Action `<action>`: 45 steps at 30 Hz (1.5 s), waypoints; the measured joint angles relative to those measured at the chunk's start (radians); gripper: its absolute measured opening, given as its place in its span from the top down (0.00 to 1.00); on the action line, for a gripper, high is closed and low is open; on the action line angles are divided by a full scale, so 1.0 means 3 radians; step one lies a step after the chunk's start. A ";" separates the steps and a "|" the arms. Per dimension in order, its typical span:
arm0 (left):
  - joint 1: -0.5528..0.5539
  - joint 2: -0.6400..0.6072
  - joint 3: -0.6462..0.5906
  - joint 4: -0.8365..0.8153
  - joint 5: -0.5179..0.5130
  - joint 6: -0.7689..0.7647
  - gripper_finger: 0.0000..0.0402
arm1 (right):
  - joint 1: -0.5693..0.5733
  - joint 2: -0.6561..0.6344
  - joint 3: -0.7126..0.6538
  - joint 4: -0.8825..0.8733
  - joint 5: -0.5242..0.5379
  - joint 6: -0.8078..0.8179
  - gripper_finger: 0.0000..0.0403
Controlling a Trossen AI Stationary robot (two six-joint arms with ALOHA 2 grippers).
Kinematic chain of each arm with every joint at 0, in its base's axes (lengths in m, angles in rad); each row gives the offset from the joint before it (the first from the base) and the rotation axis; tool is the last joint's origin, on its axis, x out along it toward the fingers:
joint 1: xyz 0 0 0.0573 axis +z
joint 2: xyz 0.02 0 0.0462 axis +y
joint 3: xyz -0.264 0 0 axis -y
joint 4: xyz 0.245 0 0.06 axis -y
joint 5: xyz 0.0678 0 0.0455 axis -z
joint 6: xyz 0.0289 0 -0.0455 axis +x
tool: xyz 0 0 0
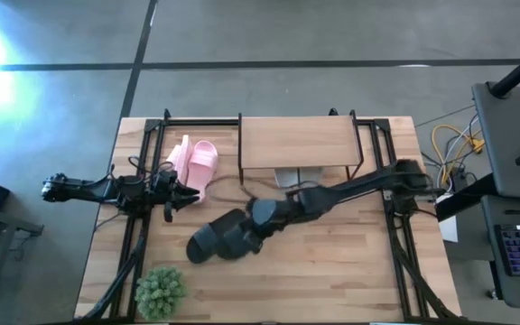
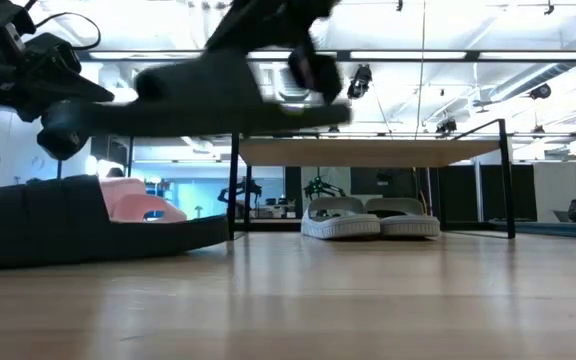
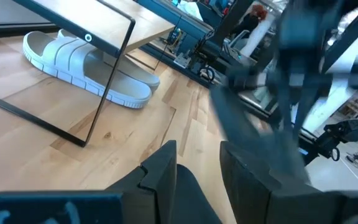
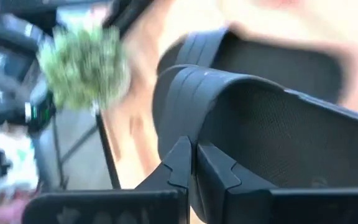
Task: Pick and place slides into the shelf
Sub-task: Put the right black slide on the shelf
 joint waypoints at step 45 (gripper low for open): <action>0.0000 -0.0006 -0.0008 0.0030 0.0001 0.0000 0.73 | -0.1420 -0.0231 -0.0018 -0.0273 0.2593 0.2035 0.83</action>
